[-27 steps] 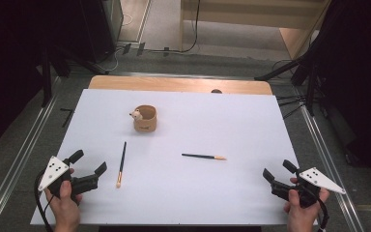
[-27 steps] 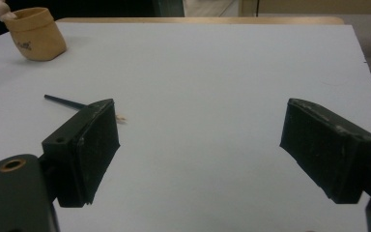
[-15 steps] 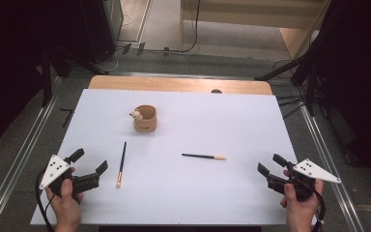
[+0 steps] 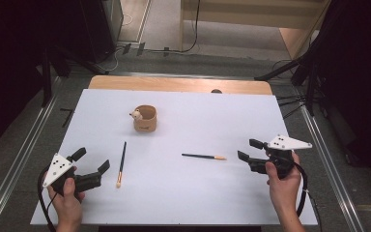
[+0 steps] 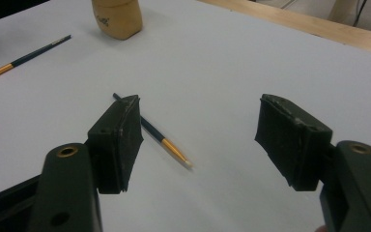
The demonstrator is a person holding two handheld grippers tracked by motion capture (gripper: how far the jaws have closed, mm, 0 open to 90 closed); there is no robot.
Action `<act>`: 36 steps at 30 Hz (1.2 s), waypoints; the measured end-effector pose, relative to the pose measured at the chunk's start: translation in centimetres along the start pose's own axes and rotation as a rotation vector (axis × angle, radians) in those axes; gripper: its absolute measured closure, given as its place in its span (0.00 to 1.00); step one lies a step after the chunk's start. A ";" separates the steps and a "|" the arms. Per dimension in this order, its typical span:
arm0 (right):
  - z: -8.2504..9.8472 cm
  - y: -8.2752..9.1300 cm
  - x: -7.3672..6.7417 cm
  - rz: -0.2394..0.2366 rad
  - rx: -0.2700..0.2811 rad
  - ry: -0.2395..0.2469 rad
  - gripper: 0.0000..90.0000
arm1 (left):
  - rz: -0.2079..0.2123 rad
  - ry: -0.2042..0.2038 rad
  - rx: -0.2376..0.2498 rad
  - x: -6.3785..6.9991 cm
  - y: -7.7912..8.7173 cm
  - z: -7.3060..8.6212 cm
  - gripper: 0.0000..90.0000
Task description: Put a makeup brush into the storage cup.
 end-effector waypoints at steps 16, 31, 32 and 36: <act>-2.3 -4.6 -1.5 -0.079 -0.234 0.163 0.43 | 0.002 -0.004 -0.007 0.1 -0.1 0.1 0.05; -1.9 -8.1 -2.2 -0.186 -0.459 0.293 0.67 | 0.009 -0.012 -0.013 0.4 -0.2 0.1 0.05; -1.8 -8.3 -2.2 -0.197 -0.469 0.295 0.68 | 0.010 -0.012 -0.013 0.4 -0.3 0.1 0.05; -1.5 -8.9 -2.3 -0.220 -0.498 0.311 0.72 | 0.016 -0.011 -0.011 0.6 -0.5 0.0 0.05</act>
Point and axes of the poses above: each handheld gripper's, and its own axes: y roughly backward along the jaws, z roughly out of its underside, x roughly to its right, the point moved 6 cm from there along -y, roughly forward along the jaws, and after that the axes turned 3 degrees about y, right-handed, at the moved point
